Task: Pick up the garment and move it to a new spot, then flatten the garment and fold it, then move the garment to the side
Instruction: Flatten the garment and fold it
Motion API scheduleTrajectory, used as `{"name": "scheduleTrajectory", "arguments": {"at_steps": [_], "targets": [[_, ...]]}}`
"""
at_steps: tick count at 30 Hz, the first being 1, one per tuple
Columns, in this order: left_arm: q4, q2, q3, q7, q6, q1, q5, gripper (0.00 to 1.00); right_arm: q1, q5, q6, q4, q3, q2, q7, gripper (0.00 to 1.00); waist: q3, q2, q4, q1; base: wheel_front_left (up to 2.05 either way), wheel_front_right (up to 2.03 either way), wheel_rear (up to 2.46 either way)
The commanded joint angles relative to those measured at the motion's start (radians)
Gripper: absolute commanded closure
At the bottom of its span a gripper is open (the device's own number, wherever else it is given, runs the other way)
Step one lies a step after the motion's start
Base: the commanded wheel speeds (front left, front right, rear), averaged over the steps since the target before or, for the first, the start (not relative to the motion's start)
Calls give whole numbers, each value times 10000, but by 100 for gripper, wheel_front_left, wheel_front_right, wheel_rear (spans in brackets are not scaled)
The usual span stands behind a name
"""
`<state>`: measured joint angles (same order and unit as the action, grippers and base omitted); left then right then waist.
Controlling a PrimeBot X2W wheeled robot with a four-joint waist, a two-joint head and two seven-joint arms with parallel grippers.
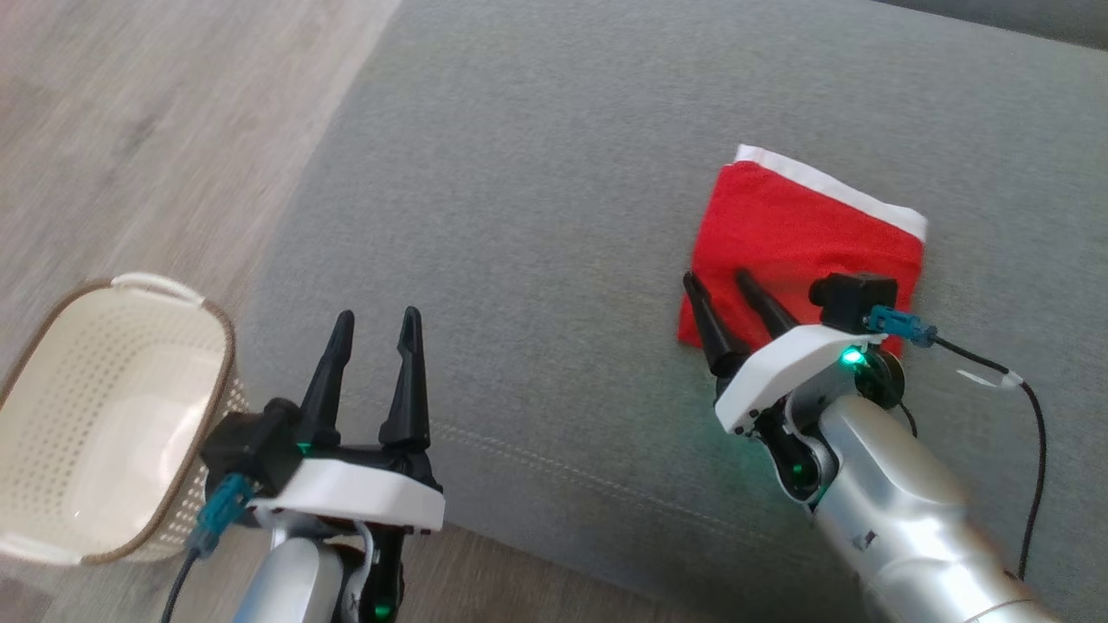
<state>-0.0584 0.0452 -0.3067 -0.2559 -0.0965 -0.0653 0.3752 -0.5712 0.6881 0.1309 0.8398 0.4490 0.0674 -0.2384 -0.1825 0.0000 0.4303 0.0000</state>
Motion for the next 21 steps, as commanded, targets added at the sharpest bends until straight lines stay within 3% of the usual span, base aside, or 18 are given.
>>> {"name": "scheduleTrajectory", "arguments": {"at_steps": [1,7,13,21], "targets": [[311,51,404,-59,-17,-285,-63,0,-284,60,-2,-399,153,-171,-160,0,98,0,-217,0,0,0,0],[466,51,635,-59,39,-368,-216,0,-133,-419,-2,-1625,-611,154,-227,0,372,0,-944,0,0,0,0],[649,51,873,-59,104,-458,-295,0,968,-2311,-2,-3588,-1701,682,-231,0,560,0,-1838,0,0,0,0],[704,51,1261,-59,197,-593,-328,0,2588,-4323,-2,-5537,-2915,575,-232,0,615,0,-3024,0,0,0,0]]}}
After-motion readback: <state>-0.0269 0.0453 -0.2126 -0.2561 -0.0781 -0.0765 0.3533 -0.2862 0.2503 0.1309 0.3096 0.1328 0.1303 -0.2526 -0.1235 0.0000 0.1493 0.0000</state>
